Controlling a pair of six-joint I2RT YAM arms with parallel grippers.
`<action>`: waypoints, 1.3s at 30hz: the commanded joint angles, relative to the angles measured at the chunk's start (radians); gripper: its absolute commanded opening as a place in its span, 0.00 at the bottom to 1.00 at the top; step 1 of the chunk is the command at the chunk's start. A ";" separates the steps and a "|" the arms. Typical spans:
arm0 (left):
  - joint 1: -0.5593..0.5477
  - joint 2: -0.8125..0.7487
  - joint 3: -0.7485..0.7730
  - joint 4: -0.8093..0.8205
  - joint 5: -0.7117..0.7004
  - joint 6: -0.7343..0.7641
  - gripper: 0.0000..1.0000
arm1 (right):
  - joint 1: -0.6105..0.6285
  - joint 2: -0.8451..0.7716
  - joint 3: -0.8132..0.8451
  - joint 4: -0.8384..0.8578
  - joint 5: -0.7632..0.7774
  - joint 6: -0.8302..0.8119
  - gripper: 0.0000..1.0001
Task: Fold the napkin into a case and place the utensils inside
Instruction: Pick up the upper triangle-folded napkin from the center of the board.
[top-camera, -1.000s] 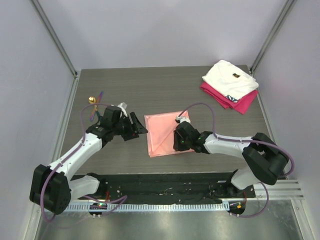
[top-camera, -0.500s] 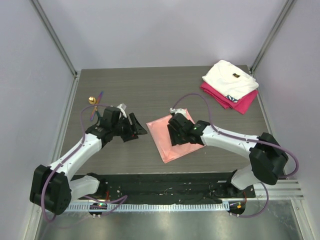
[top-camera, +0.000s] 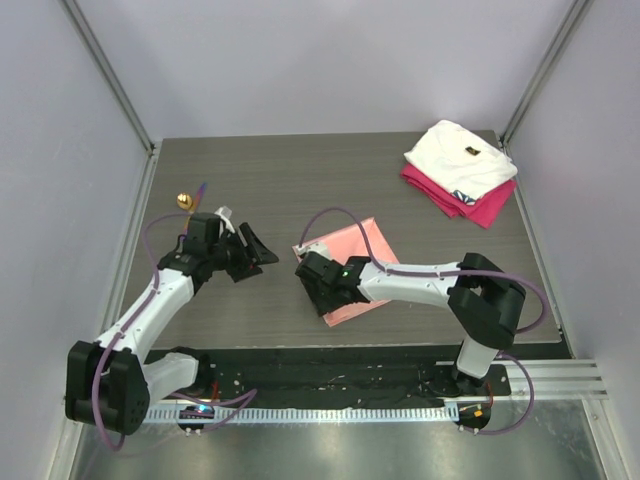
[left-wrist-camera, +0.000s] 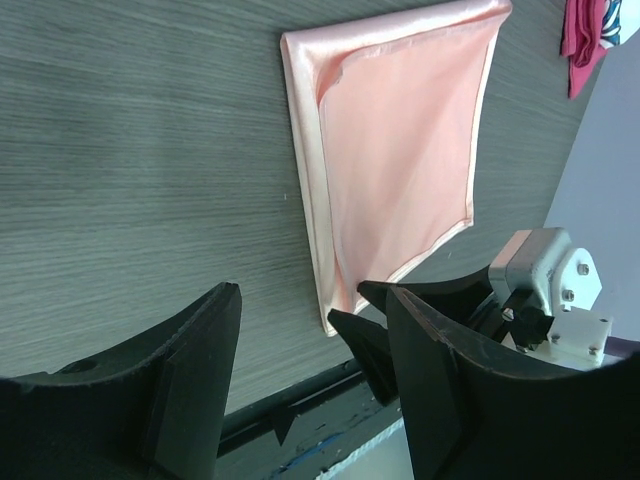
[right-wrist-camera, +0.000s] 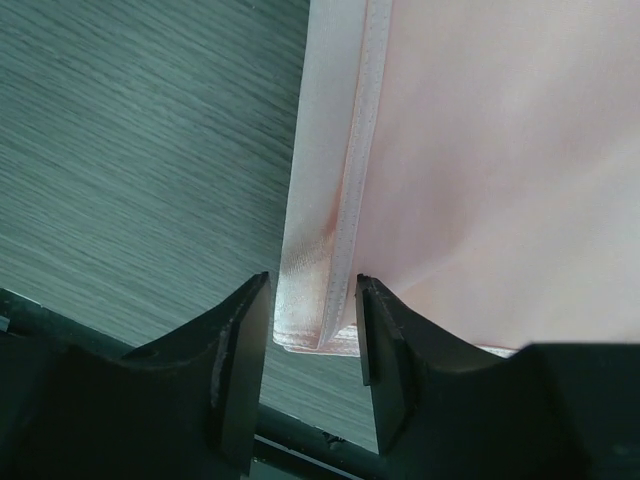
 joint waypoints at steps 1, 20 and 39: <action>0.004 -0.016 -0.014 0.005 0.047 0.015 0.64 | 0.020 -0.002 0.032 0.008 0.007 0.017 0.48; 0.009 -0.018 -0.028 0.001 0.040 0.024 0.64 | 0.083 0.090 0.003 0.011 0.074 0.021 0.50; 0.017 0.070 -0.067 0.091 0.118 0.012 0.66 | 0.103 0.116 0.022 0.014 0.113 0.031 0.01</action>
